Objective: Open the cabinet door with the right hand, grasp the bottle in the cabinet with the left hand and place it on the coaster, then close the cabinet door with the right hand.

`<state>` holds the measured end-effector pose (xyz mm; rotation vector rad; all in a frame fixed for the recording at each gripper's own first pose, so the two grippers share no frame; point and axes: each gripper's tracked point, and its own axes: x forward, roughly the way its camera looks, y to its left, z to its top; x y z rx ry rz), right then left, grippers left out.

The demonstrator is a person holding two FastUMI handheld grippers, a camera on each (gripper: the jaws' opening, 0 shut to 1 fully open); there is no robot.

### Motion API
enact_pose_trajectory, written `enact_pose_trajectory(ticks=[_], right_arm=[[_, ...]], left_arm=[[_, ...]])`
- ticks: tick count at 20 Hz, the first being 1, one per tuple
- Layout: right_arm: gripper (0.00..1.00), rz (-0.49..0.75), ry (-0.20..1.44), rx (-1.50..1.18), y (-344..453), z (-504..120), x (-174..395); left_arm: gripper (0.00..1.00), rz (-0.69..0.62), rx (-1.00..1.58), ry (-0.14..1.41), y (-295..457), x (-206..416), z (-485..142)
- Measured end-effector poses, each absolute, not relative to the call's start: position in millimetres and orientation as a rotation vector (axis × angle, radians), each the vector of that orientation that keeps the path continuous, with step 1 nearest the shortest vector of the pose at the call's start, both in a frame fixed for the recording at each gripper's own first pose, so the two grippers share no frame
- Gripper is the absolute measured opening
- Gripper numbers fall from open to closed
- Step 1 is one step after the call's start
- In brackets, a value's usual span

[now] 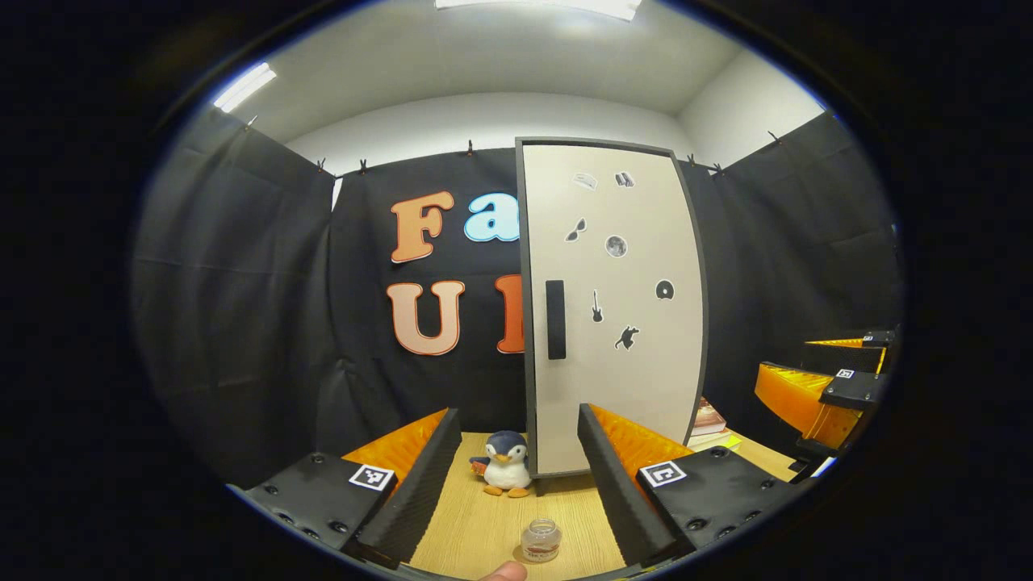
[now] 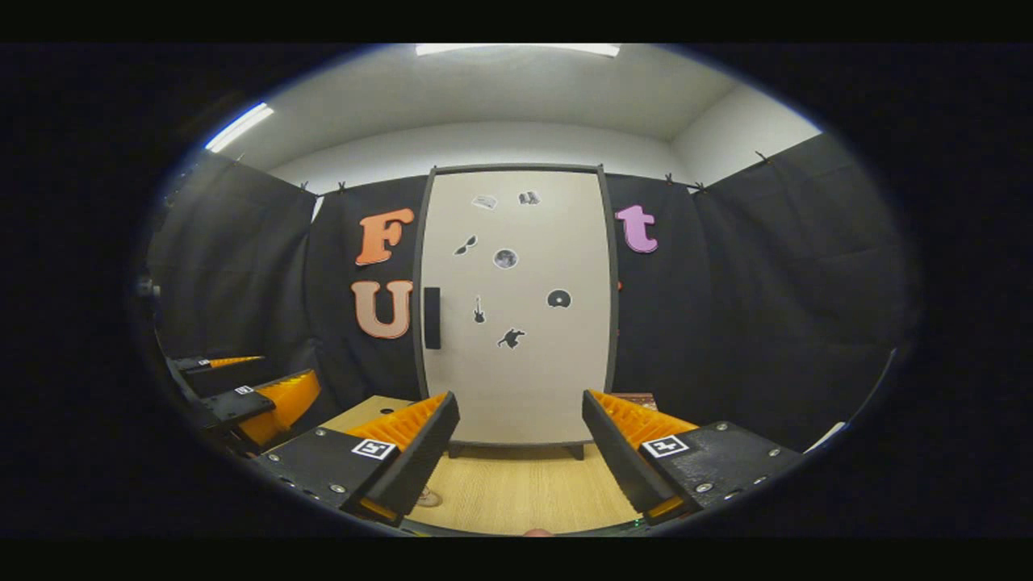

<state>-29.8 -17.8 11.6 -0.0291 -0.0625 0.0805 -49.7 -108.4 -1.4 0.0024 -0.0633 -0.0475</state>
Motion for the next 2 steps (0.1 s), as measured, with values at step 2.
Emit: enact_pose_trajectory(ticks=[2], right_arm=[[0.95,0.081,-0.063,-0.028,-19.7,12.1,-27.4]], left_arm=[[0.95,-0.054,-0.004,-0.064,-112.2,-49.0,-1.3]])
